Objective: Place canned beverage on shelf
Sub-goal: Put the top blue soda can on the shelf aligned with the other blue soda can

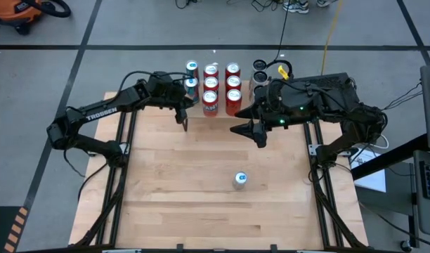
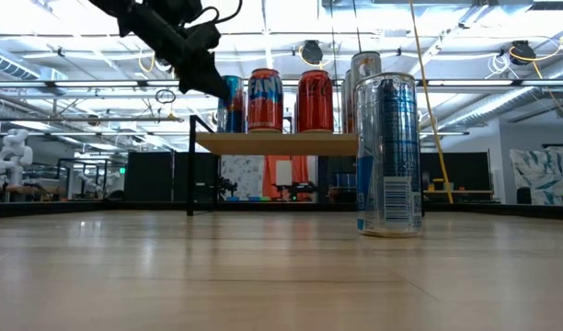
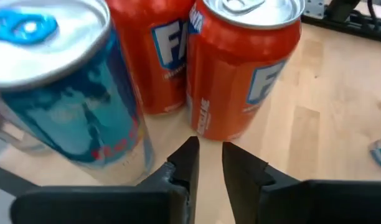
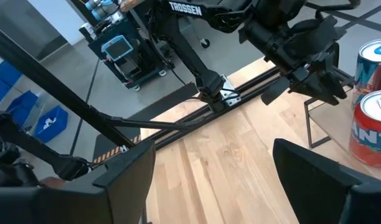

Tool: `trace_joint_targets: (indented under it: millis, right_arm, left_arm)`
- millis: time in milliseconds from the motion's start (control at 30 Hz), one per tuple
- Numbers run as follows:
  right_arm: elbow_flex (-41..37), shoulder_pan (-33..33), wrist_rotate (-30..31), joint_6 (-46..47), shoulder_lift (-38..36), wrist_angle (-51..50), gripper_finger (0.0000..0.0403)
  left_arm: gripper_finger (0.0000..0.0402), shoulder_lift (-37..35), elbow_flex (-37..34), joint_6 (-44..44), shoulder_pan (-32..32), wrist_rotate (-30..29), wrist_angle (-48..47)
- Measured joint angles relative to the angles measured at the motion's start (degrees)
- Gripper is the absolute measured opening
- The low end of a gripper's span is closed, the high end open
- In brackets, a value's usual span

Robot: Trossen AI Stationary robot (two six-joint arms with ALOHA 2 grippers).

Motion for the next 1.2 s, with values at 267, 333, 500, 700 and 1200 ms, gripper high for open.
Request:
trace_joint_targets:
  millis: [267, 333, 500, 700, 1200]
  right_arm:
    - [0.0, 0.0, -0.1, -0.5, 0.0, 0.0, 0.0304]
    - [0.0, 0.0, -0.1, -0.6, 0.0, 0.0, 0.0304]
    - [0.0, 0.0, -0.1, -0.6, 0.0, 0.0, 0.0304]
    - [0.0, 0.0, -0.1, -0.9, 0.0, 0.0, 0.0304]
    - [0.0, 0.0, -0.1, -0.9, 0.0, 0.0, 0.0304]
  left_arm:
    - [0.0045, 0.1, 0.0, 3.9, 0.0, -3.1, 4.1]
    - [0.0042, 0.1, 0.0, 4.0, 0.0, -3.7, 4.2]
    - [0.004, 0.1, 0.0, 4.0, 0.0, -6.9, 5.3]
    - [0.004, 0.1, 0.0, 6.9, 0.1, -9.0, 5.5]
    - [0.004, 0.1, 0.0, 6.9, 0.1, -12.9, 6.7]
